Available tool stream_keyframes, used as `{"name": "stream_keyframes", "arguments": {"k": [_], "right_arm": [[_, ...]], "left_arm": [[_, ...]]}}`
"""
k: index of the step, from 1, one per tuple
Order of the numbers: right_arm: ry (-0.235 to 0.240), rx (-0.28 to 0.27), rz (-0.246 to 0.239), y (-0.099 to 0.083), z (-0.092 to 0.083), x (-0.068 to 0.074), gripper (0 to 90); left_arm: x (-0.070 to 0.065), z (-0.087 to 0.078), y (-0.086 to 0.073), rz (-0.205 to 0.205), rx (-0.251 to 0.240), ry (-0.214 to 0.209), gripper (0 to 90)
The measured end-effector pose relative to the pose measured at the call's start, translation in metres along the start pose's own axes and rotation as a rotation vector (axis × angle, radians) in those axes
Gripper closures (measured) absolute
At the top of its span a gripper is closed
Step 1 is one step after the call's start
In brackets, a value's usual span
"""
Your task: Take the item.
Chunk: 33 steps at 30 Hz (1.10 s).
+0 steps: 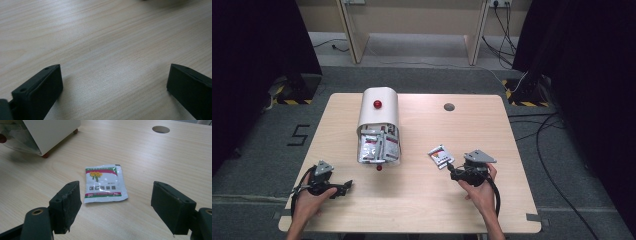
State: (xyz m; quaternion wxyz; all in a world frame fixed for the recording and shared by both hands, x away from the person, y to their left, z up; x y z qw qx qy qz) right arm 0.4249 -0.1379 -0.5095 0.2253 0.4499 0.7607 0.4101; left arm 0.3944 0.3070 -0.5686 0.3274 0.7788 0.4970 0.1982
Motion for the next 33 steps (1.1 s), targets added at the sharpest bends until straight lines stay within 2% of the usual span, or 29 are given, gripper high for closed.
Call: {"name": "stream_keyframes", "arguments": {"k": [13,33], "right_arm": [[0.008,-0.010,-0.010,-0.001,-0.007,0.001,16.9],[0.001,-0.017,-0.009,-0.012,-0.023,-0.003,16.8]], "left_arm": [[0.000,0.000,0.000,0.000,0.000,0.000,0.0],[0.000,0.000,0.000,-0.001,-0.001,-0.001,0.0]]}}
Point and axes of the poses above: each handheld gripper's, and its own axes: z roughly forward along the jaws, y roughly out of its top, x roughly to its left, the point moved 6 cm from there along z, roughly forward along the jaws, and after that the axes turned 2 degrees about x, right-handed, at the moved point
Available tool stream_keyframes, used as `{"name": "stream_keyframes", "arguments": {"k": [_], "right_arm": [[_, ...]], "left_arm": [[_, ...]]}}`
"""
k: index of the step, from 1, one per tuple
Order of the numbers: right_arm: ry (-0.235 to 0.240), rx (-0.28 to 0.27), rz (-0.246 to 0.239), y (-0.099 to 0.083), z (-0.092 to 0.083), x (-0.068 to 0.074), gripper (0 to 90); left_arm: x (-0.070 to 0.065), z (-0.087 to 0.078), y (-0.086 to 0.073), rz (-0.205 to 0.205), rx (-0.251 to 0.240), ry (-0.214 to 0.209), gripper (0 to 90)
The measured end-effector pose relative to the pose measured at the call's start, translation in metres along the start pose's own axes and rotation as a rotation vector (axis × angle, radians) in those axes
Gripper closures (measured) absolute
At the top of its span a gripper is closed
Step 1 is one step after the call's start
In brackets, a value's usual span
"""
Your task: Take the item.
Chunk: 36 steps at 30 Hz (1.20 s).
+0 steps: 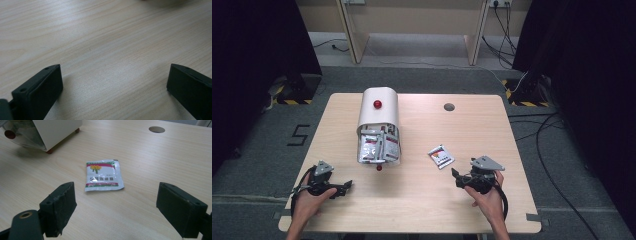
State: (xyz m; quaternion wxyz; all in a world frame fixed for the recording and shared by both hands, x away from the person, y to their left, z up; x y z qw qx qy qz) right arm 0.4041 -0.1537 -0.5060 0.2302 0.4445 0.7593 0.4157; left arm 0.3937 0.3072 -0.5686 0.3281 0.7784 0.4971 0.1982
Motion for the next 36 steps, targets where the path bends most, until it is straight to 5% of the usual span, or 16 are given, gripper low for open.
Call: {"name": "stream_keyframes", "arguments": {"k": [36], "right_arm": [[-0.001,0.008,0.000,-0.029,-0.021,-0.004,16.9]], "left_arm": [[0.000,0.000,0.000,-0.001,0.000,-0.001,0.0]]}}
Point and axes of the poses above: each handheld gripper's, and its own axes: z roughly forward along the jaws, y roughly out of its top, x roughly to its left, the point moved 6 cm from there along z, roughly forward along the jaws, and after that the axes turned 2 degrees about x, right-handed, at the moved point
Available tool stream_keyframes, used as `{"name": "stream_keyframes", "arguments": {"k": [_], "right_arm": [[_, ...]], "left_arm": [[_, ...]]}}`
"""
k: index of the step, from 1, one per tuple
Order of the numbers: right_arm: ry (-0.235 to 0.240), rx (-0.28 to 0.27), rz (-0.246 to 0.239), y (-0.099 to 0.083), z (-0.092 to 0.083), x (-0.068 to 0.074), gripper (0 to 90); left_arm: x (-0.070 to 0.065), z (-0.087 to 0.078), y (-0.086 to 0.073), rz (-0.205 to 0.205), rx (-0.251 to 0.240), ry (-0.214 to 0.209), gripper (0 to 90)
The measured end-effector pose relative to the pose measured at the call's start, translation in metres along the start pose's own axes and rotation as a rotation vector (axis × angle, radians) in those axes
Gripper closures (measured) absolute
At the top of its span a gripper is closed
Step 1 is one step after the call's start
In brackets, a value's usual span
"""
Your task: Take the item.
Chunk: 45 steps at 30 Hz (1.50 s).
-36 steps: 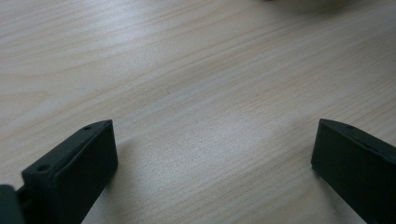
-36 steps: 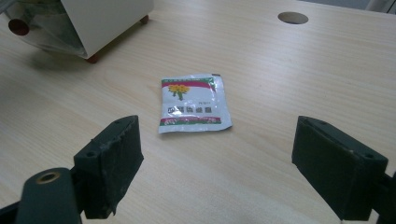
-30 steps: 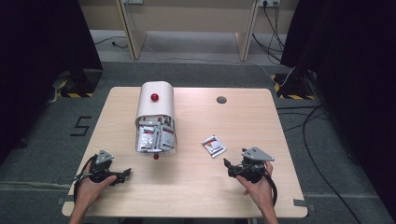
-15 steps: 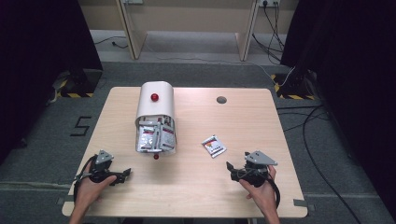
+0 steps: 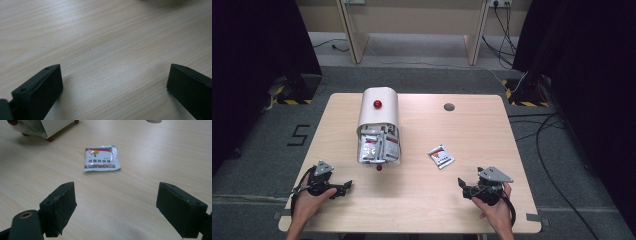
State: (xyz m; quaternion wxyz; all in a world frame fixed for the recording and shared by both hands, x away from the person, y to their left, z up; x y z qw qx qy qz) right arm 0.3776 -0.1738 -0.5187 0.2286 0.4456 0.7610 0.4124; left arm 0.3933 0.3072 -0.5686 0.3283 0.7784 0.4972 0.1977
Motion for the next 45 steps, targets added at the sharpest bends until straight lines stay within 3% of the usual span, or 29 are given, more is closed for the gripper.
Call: {"name": "stream_keyframes", "arguments": {"k": [12,45], "right_arm": [[-0.015,0.002,0.010,-0.012,-0.010,-0.006,16.8],[0.019,0.057,0.012,-0.046,-0.015,0.005,16.3]], "left_arm": [[0.000,0.000,0.000,0.000,0.000,0.000,0.0],[0.000,0.000,0.000,0.000,0.000,0.001,0.0]]}}
Point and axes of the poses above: each handheld gripper's, and its own axes: z roughly forward along the jaws, y roughly out of its top, x roughly to its left, the point moved 6 cm from there along z, roughly forward along the jaws, and after that the axes turned 2 degrees about x, right-handed, at the moved point
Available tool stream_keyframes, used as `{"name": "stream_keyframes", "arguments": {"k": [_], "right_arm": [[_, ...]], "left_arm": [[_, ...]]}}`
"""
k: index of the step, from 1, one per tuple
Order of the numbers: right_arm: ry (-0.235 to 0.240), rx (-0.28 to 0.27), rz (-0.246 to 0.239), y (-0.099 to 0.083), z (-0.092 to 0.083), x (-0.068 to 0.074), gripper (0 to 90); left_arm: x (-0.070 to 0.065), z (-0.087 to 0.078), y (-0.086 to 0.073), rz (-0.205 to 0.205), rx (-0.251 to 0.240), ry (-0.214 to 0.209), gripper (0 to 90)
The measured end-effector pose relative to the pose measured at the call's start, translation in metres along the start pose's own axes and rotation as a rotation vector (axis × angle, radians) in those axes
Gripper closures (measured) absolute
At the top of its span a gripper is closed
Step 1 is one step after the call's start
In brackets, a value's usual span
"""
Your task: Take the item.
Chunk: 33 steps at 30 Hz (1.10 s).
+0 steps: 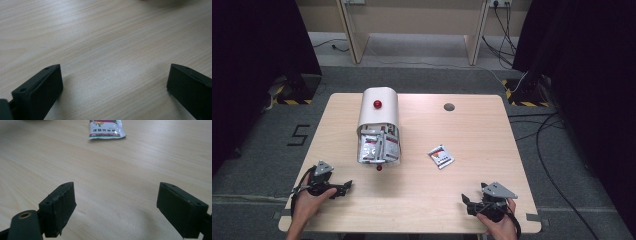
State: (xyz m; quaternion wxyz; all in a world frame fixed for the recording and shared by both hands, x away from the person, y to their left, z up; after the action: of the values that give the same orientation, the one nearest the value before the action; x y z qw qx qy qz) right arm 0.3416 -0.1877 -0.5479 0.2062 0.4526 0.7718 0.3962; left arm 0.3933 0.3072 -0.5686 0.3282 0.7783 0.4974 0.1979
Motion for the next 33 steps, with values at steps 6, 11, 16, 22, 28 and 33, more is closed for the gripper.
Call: {"name": "stream_keyframes", "arguments": {"k": [6,11,16,22,28,33], "right_arm": [[0.001,0.008,0.011,-0.008,-0.004,0.002,16.5],[0.001,0.013,0.010,-0.013,-0.008,0.006,16.5],[0.000,0.010,0.017,-0.018,-0.013,0.007,16.5],[-0.010,0.017,0.014,-0.023,-0.015,0.008,16.5],[-0.010,0.016,0.019,-0.028,-0.017,0.007,16.5],[-0.011,0.018,0.018,-0.033,-0.019,0.007,16.4]], "left_arm": [[0.000,0.000,0.000,0.000,0.000,0.000,0.0],[0.000,0.000,0.000,0.000,0.000,0.000,0.0],[0.000,0.000,0.000,0.000,0.000,0.000,0.0],[0.000,0.000,0.000,0.000,0.000,0.000,0.0],[0.000,0.000,0.000,0.000,0.000,0.000,0.0],[0.000,0.000,0.000,0.000,0.000,0.001,0.0]]}}
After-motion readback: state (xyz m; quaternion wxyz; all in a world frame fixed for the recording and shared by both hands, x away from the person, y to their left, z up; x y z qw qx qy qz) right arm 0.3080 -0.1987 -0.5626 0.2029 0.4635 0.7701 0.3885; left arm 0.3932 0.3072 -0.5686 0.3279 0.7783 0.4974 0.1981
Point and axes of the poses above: each handheld gripper's, and its own axes: z roughly forward along the jaws, y roughly out of its top, x roughly to its left, the point moved 6 cm from there along z, roughly forward along the jaws, and after that the axes turned 2 degrees about x, right-handed, at the moved point
